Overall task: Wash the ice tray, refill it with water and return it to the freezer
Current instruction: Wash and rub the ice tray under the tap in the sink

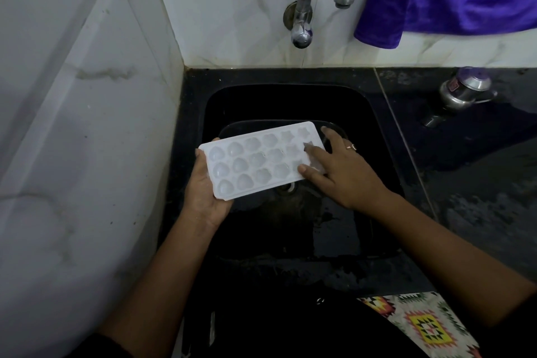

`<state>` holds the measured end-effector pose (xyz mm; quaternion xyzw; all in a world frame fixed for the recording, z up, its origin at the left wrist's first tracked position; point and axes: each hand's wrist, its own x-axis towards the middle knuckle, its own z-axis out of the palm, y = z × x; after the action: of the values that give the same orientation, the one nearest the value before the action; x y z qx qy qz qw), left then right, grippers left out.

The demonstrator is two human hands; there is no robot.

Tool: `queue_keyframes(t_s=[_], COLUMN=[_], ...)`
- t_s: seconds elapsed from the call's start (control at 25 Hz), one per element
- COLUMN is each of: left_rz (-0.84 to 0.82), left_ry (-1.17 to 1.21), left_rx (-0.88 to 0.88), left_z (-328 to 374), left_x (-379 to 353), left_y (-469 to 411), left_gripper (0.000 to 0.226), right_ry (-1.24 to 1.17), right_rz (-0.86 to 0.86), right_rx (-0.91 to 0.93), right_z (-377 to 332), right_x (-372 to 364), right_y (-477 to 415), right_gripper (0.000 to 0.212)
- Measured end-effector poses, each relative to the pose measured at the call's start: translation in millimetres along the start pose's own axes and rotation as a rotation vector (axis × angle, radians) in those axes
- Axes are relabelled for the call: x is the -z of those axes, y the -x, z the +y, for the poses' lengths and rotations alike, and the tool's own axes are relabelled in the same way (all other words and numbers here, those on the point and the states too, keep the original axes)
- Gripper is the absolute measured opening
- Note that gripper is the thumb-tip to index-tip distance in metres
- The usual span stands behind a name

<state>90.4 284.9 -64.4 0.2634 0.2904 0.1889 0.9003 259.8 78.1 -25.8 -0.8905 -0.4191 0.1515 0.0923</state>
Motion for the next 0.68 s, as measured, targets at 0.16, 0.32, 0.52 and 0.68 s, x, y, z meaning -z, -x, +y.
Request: queue_keyframes(t_s=[0.16,0.32,0.52,0.68], left_rz=[0.017,0.037,0.065,0.048], left_ry=[-0.024,-0.017,0.039,0.028], left_rx=[0.029,0.026,-0.024,-0.045], left_z=[-6,-5,2,0], left_x=[1,-2,1,6], left_y=[0,0,-1,-4], left_gripper=[0.053,0.055,0.05,0.048], right_ry=[-0.065,0.252,0.221,0.131], right_rz=[-0.014,0.088,0.18,0.254], right_rx=[-0.052,0.048,0.118,0.11], right_z=[5,-6,1,2], right_x=[12,6,-4,-12], right_y=[-2,0,11,17], right_gripper=[0.055,0.072,0.067,0.054])
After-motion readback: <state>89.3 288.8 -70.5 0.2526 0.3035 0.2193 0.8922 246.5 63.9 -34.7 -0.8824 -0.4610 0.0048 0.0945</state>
